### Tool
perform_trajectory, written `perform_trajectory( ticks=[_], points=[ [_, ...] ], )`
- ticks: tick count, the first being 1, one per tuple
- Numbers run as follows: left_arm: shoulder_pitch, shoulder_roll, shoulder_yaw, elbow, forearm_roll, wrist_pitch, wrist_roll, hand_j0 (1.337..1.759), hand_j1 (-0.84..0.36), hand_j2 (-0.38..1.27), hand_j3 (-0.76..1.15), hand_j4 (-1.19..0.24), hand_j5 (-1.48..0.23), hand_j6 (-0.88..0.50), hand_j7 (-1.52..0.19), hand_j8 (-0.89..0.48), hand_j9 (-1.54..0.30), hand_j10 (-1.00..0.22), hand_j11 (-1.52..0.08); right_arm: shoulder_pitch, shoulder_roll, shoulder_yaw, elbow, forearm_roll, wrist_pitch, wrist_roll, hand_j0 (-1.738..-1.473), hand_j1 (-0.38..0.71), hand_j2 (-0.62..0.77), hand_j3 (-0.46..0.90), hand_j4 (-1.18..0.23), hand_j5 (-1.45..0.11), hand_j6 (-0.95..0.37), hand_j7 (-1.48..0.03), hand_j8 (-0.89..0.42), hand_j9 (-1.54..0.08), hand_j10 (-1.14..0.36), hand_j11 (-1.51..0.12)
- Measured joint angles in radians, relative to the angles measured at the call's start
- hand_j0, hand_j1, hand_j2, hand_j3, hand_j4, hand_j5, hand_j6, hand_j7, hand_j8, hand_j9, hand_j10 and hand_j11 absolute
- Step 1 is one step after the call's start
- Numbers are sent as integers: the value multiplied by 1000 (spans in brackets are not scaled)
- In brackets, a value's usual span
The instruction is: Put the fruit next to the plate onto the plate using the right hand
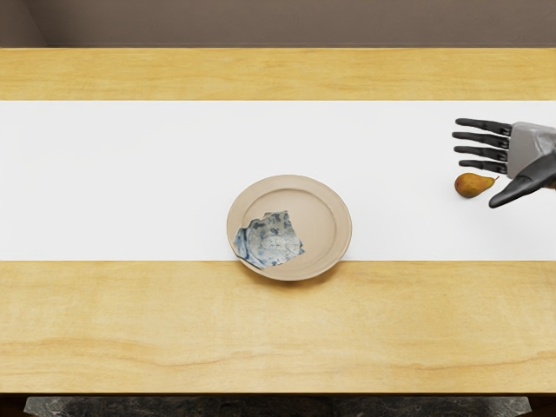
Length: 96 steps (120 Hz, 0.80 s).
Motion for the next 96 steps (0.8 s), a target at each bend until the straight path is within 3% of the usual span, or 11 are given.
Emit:
perform_trajectory(
  ticks=[12,24,35,49,64,96],
  points=[
    [0,0,0,0,0,0,0,1658,348,1,0,-2,-1,-2,-1,-2,-1,-1,-1,33,46,1,4,-47,0,-27,-1658,-328,-2,0,-18,-24,-18,-24,-18,-24,-18,-24],
    [1,0,0,0,0,0,0,1658,348,1,0,-2,-1,-2,-1,-2,-1,-2,-1,74,131,4,4,-107,0,-115,-1658,-324,-3,0,-21,-28,-21,-28,-21,-28,-21,-28],
    [0,0,0,0,0,0,0,1658,348,1,0,-2,-1,-2,-1,-2,-1,-1,-1,88,185,27,7,-201,0,-152,-1658,-321,-4,0,-24,-32,-24,-32,-24,-32,-24,-32],
    [0,0,0,0,0,0,0,1658,348,1,0,-2,-1,-2,-1,-2,-1,-1,-1,108,325,125,10,-532,0,-168,-1658,-320,-4,0,-26,-33,-26,-33,-26,-33,-26,-33],
    [1,0,0,0,0,0,0,1658,348,1,0,-2,-1,-2,-1,-2,-1,-2,-1,146,374,173,4,-836,0,-174,-1658,-322,-4,0,-25,-30,-25,-30,-25,-30,-24,-30],
    [0,0,0,0,0,0,0,1658,348,1,0,-2,-1,-2,-1,-2,-1,-1,-1,184,370,119,-64,-1170,-102,-175,-1658,-324,-3,0,-24,-29,-25,-28,-24,-28,-23,-28]
  ],
)
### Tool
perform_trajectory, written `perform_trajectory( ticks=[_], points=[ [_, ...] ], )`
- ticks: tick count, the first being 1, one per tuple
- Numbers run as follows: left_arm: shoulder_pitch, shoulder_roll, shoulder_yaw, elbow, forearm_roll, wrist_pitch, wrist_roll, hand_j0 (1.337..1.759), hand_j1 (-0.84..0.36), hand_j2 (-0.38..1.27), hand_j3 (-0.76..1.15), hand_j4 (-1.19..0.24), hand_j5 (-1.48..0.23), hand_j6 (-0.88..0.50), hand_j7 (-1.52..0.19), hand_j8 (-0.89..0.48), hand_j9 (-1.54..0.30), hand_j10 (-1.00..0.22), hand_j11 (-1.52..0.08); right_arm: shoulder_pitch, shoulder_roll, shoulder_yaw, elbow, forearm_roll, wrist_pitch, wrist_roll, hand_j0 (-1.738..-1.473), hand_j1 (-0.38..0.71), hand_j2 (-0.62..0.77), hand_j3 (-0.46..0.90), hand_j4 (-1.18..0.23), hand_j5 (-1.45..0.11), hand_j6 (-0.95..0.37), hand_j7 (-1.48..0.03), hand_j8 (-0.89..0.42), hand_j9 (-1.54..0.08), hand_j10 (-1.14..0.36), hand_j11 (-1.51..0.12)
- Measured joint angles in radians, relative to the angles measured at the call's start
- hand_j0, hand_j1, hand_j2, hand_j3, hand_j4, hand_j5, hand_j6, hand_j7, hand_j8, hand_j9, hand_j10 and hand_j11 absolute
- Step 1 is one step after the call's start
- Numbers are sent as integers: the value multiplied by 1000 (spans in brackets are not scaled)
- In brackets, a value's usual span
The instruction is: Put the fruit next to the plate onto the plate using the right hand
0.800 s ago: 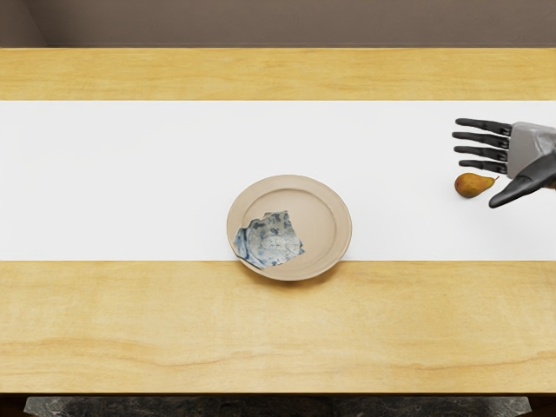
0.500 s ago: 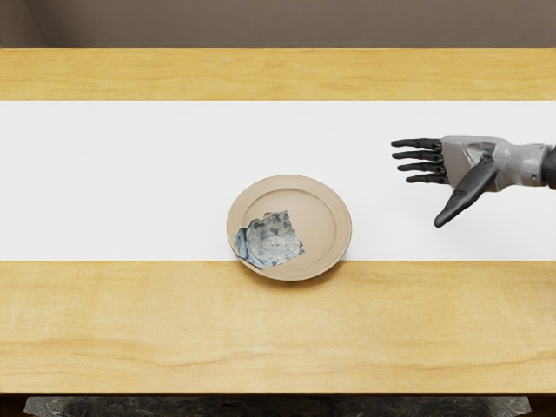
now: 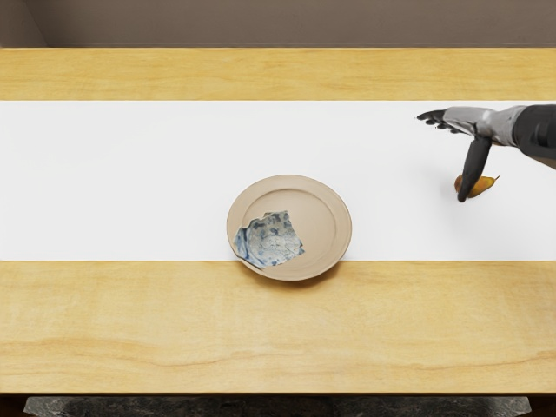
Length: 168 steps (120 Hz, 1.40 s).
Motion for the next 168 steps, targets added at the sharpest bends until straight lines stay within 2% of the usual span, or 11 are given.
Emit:
perform_trajectory(
  ticks=[13,21,44,62,85,112,138,168],
  points=[
    [0,0,0,0,0,0,0,1658,348,1,0,-2,-1,-2,-1,-2,-1,-1,-1,1,-1,-43,-39,-34,-75,4,-1658,-310,-6,0,-36,-44,-37,-43,-36,-44,-35,-44],
    [0,0,0,0,0,0,0,1658,348,1,0,-2,-1,-2,-1,-2,-1,-1,-1,-1,2,-81,-52,-41,-136,13,-1658,-247,-16,0,-89,-112,-90,-112,-89,-112,-88,-112],
    [0,0,0,0,0,0,0,1658,348,1,0,-2,-1,-2,-1,-2,-1,-1,-1,-18,11,-127,-115,-44,-227,127,-1658,-104,-39,0,-210,-268,-211,-267,-210,-268,-209,-268],
    [0,0,0,0,0,0,0,1658,348,1,0,-2,-1,-2,-1,-2,-1,-1,-1,-56,12,-148,-133,-44,-261,211,-1658,-37,-50,0,-266,-341,-267,-340,-266,-340,-265,-340],
    [0,0,0,0,0,0,0,1658,348,1,0,-2,-1,-2,-1,-2,-1,-1,-1,-86,5,-153,-147,-44,-277,273,-1658,1,-56,0,-298,-383,-300,-382,-298,-383,-297,-383],
    [0,0,0,0,0,0,0,1658,348,1,0,-2,-1,-2,-1,-2,-1,-1,-1,-92,11,-179,-232,-44,-342,323,-1658,28,-59,0,-320,-411,-322,-411,-320,-411,-319,-411],
    [0,0,0,0,0,0,0,1658,348,1,0,-2,-1,-2,-1,-2,-1,-1,-1,-104,35,-188,-276,-43,-379,333,-1658,69,-66,0,-354,-456,-356,-455,-354,-456,-353,-456],
    [0,0,0,0,0,0,0,1658,348,1,0,-2,-1,-2,-1,-2,-1,-1,-1,-112,49,-200,-286,6,-386,353,-1658,131,-82,0,-401,-516,-402,-516,-402,-515,-401,-515]
  ],
)
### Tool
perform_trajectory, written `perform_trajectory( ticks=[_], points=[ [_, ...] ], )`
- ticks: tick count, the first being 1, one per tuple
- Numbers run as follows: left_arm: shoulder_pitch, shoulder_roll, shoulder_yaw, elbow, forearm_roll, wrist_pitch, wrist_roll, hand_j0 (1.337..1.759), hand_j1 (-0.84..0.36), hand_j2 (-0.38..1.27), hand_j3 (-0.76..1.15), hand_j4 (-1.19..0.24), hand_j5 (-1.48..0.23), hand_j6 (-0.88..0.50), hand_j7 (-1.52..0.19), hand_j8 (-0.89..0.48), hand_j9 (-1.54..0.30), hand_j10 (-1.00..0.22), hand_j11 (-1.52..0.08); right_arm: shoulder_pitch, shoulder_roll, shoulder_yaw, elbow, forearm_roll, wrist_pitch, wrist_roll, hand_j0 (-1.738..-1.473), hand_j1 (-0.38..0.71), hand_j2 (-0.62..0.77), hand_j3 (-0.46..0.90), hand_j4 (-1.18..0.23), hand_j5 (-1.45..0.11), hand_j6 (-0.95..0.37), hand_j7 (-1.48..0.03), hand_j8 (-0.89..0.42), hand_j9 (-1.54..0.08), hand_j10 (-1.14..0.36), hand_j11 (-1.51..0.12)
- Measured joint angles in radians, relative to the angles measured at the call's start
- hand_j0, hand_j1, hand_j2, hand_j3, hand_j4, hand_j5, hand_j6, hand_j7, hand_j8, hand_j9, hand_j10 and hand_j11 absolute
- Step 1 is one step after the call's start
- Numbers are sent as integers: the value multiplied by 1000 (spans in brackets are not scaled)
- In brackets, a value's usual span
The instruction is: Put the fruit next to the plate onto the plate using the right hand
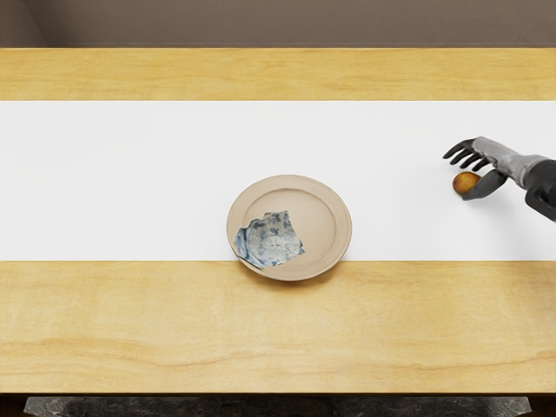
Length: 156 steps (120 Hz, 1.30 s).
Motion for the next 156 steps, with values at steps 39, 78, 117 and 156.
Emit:
perform_trajectory(
  ticks=[39,78,117,156],
  points=[
    [1,0,0,0,0,0,0,1658,348,1,0,-2,-1,-2,-1,-2,-1,-1,-1,3,-13,-22,0,61,7,3,-1658,257,0,0,-535,-676,-531,-684,-474,-683,-468,-692],
    [1,0,0,0,0,0,0,1658,348,1,0,-2,-1,-2,-1,-2,-1,-1,-1,12,-28,-24,9,110,26,1,-1657,269,113,0,-578,-756,-573,-752,-464,-759,-469,-758],
    [0,0,0,0,0,0,0,1658,348,1,0,-2,-1,-2,-1,-2,-1,-1,-1,20,-165,-14,147,212,80,2,-1657,276,139,0,-586,-774,-573,-767,-464,-767,-477,-761],
    [1,0,0,0,0,0,0,1658,348,1,0,-2,-1,-2,-1,-2,-1,-1,-1,18,-280,-10,353,294,107,2,-1657,278,169,0,-589,-780,-581,-771,-471,-768,-492,-760]
  ],
)
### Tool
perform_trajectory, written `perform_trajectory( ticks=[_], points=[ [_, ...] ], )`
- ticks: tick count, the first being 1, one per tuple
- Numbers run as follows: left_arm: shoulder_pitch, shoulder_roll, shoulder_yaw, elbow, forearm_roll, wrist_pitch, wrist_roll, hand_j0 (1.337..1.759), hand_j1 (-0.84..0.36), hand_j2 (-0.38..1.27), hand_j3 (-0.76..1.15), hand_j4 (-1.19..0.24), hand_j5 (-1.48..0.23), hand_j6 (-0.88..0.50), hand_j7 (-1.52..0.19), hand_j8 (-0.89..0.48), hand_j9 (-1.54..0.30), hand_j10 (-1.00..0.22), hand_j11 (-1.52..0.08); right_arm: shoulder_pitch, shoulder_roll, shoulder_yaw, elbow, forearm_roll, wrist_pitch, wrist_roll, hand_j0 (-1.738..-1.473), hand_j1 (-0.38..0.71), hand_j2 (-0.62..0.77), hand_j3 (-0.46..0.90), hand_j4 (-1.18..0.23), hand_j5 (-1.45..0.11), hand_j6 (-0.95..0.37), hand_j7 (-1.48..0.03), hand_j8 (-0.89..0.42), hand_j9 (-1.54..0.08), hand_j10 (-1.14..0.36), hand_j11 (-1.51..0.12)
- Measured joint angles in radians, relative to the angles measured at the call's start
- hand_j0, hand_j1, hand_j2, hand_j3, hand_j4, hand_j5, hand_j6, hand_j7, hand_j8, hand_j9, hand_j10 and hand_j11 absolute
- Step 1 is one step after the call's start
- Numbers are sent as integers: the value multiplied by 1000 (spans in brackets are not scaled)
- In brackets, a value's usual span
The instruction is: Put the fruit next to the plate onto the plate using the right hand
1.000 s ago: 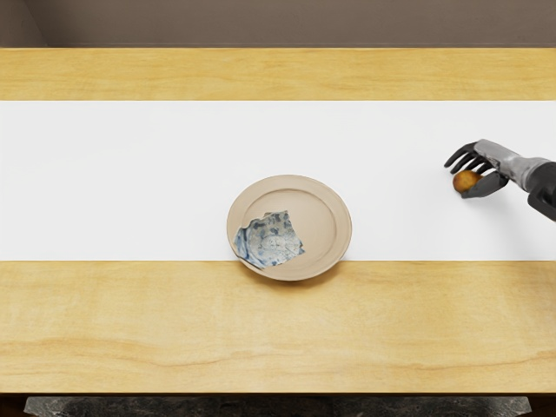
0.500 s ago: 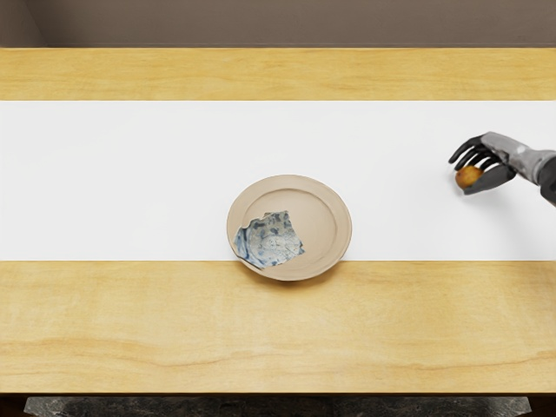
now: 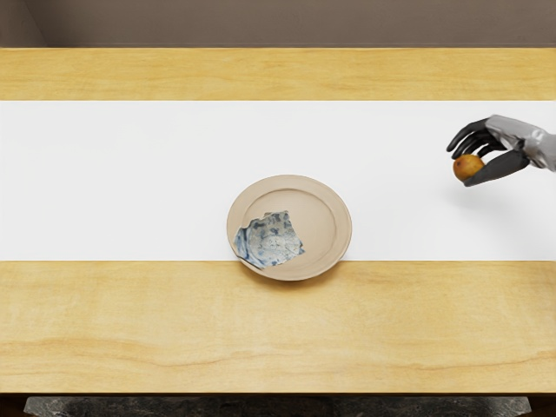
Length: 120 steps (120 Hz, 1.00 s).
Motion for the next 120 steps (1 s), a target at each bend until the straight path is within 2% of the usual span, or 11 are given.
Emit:
perform_trajectory(
  ticks=[59,120],
  points=[
    [1,0,0,0,0,0,0,1658,348,1,0,-2,-1,-2,-1,-2,-1,-1,-1,0,5,9,127,43,4,0,-1657,279,152,0,-589,-784,-573,-773,-465,-766,-499,-761],
    [0,0,0,0,0,0,0,1658,348,1,0,-2,-1,-2,-1,-2,-1,-1,-1,1,82,18,168,65,4,-5,-1656,272,115,0,-588,-776,-564,-768,-459,-769,-490,-761]
  ],
)
